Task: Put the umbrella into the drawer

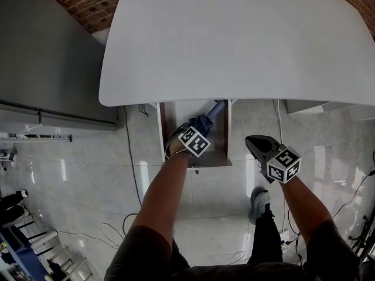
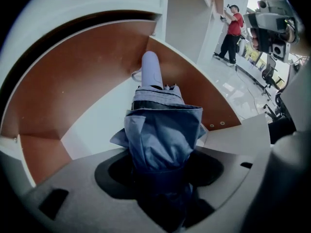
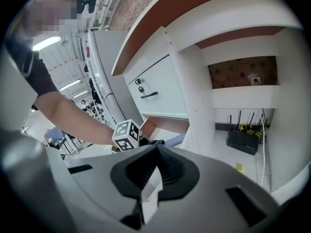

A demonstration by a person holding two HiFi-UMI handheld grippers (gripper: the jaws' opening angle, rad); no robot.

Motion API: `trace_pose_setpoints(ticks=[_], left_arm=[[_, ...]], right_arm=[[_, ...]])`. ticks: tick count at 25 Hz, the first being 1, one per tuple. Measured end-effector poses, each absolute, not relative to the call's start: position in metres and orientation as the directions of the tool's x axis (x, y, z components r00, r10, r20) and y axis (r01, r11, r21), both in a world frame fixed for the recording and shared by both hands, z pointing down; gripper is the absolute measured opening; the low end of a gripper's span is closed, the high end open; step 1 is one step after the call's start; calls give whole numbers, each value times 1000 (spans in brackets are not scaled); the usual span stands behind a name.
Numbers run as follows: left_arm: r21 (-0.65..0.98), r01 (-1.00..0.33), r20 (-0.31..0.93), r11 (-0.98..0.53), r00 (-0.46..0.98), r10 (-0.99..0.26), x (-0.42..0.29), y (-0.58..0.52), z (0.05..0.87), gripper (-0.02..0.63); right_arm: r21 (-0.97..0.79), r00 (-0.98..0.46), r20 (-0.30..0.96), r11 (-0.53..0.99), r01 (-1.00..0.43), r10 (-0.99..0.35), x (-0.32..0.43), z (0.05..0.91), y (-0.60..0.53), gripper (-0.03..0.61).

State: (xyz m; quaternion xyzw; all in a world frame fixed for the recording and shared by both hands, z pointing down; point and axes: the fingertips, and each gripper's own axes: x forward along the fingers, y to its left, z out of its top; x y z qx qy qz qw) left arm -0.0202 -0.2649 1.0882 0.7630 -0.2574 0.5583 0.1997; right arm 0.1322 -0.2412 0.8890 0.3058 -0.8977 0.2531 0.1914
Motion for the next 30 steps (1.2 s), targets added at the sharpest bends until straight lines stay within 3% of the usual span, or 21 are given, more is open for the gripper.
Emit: trace_pose_setpoints(ticks=[7, 13, 21, 27, 30], left_arm=[[-29, -624, 955, -781, 212, -205, -22, -269, 1107, 290], [26, -677, 909, -735, 323, -265, -15, -267, 1087, 322], [51, -689, 756, -723, 500, -423, -19, -274, 996, 325], [137, -701, 645, -700, 599, -474, -35, -253, 903, 324], [162, -696, 599, -699, 632, -491, -43, -228, 854, 288]], right_arm=[[-343, -744, 493, 685, -643, -451, 131, 895, -244, -8], [-350, -747, 507, 689, -634, -430, 128, 901, -241, -8], [-347, -758, 485, 699, -625, -436, 101, 863, -244, -8], [-349, -760, 472, 697, -626, -447, 84, 815, -236, -8], [-347, -760, 471, 698, -627, -448, 80, 781, -224, -8]])
